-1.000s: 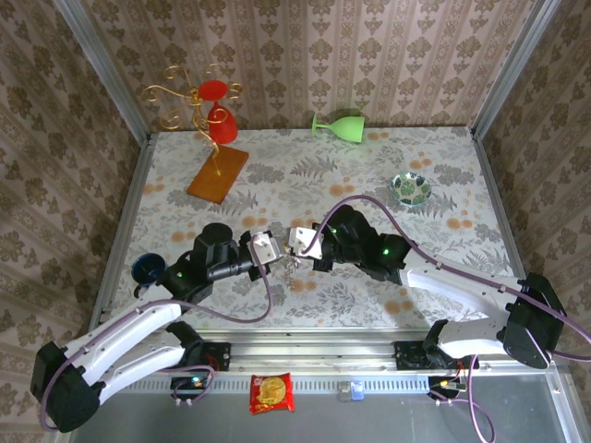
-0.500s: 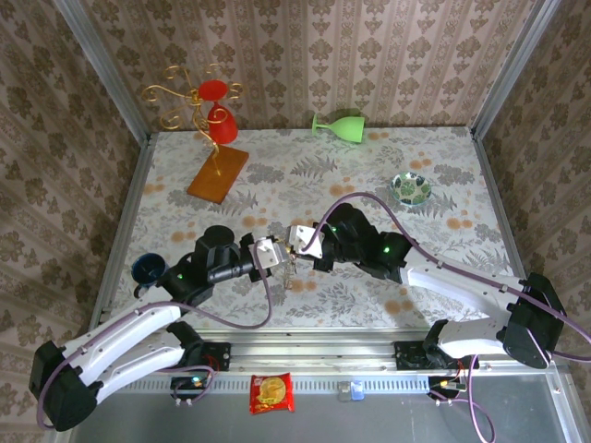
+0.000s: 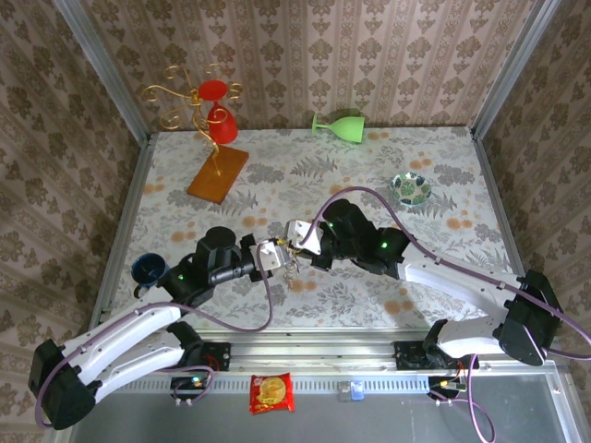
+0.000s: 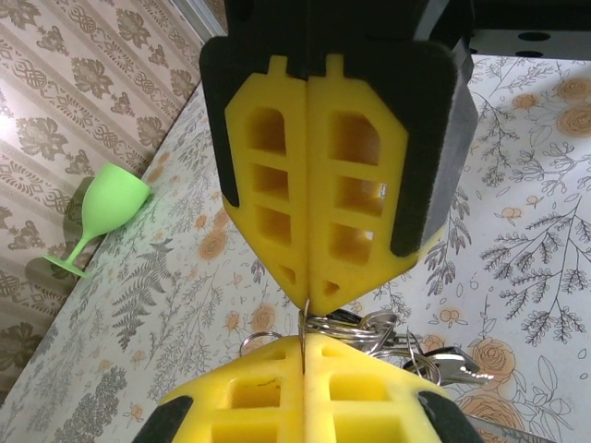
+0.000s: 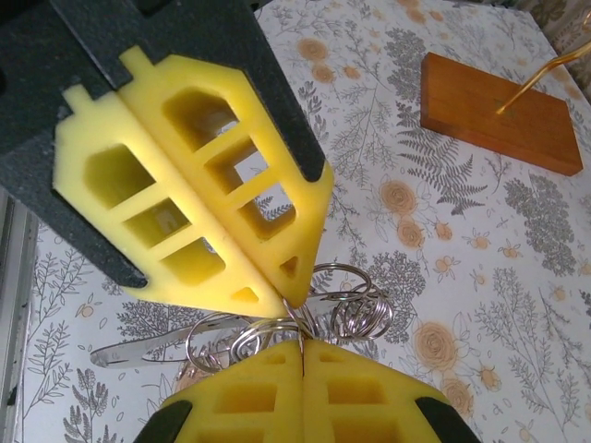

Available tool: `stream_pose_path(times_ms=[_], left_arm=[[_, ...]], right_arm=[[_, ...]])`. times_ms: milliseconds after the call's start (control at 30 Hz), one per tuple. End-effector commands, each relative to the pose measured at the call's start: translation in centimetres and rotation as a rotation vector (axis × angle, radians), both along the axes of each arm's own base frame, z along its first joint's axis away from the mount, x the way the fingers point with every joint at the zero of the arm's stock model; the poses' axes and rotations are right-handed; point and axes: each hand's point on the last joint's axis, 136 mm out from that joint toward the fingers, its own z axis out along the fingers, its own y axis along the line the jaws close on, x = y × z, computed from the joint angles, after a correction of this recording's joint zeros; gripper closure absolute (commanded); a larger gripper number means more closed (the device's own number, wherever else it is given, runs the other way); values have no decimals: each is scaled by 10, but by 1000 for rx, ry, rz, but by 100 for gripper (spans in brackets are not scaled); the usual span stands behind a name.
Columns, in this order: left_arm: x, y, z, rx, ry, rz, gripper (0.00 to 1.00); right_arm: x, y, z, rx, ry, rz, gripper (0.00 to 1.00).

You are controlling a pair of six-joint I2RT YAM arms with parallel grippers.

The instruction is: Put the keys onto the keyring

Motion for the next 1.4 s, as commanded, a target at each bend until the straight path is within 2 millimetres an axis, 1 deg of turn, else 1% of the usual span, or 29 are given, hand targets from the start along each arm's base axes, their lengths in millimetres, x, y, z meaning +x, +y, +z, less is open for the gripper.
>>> stream_pose_path(times_ms=[0, 133, 233, 333, 467, 633, 767, 900, 967, 1033, 1100, 1200, 1267, 1300, 1367], left_arm=[[-11, -2, 0, 10, -23, -53, 100], [-13, -3, -2, 21, -33, -63, 100], [-15, -4, 0, 14, -45, -75, 100], [-18, -4, 2, 0, -65, -91, 100], [-21, -3, 3, -29, -91, -92, 100], [-20, 0, 1, -43, -92, -74, 100], [-17, 0, -1, -69, -85, -51, 100], [-14, -1, 2, -105, -82, -32, 100], [-13, 0, 1, -112, -74, -19, 100], [-10, 2, 1, -129, -63, 4, 100], [-8, 4, 2, -149, -49, 27, 100], [-3, 9, 5, -198, -13, 67, 100], [-1, 12, 7, -243, 18, 84, 100], [0, 13, 8, -264, 39, 92, 100], [2, 16, 9, -300, 79, 105, 100]], right_arm=[[11, 4, 17, 44, 2, -40, 100], [11, 4, 18, 46, 9, -47, 100], [16, 1, 15, 35, 26, -79, 100], [23, -3, 12, 31, 60, -122, 100], [27, -7, 8, 42, 127, -146, 100], [24, -5, 7, 67, 193, -120, 100], [17, -2, 5, 69, 226, -73, 100], [12, -2, 2, 56, 243, -47, 100], [15, -3, 1, 57, 240, -60, 100], [21, -9, -2, 59, 237, -96, 100], [30, -17, -6, 43, 234, -154, 100], [41, -38, -24, -26, 241, -249, 100], [40, -49, -37, -79, 248, -276, 100], [39, -52, -51, -119, 266, -281, 100], [33, -55, -67, -155, 288, -270, 100]])
